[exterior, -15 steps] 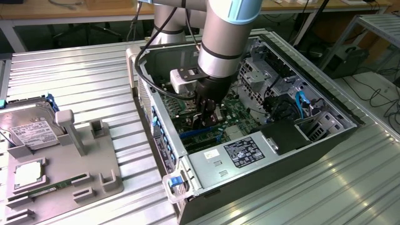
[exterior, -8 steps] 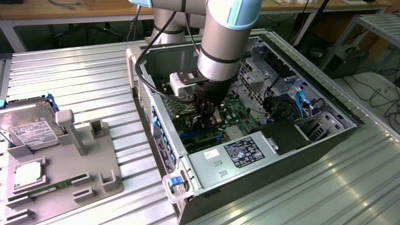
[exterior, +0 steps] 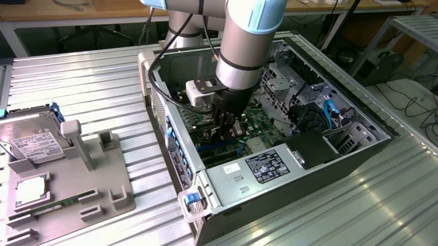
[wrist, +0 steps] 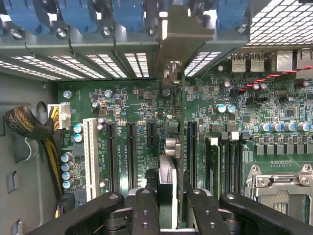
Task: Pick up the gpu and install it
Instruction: 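Insert the gpu into the slot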
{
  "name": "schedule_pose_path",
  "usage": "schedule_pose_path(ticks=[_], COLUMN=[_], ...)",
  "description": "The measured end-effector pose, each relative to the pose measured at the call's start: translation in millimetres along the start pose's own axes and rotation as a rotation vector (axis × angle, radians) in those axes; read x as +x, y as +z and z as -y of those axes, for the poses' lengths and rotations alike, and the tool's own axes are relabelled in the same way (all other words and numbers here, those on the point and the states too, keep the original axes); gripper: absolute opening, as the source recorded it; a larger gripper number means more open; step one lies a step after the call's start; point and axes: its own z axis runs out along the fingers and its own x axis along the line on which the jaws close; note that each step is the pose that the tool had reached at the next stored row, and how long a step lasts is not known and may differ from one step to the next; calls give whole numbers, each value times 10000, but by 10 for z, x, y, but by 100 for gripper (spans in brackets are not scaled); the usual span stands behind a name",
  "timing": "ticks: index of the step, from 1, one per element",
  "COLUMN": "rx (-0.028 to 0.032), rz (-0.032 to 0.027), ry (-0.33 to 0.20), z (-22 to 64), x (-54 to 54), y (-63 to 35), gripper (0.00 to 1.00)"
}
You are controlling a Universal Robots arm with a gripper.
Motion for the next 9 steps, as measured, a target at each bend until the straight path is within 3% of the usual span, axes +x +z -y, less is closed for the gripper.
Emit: schedule_pose_path(ticks=[9], rx=[0], rz=[-1], ry=[-8], z=[16], x=[-4], y=[0], gripper=[28])
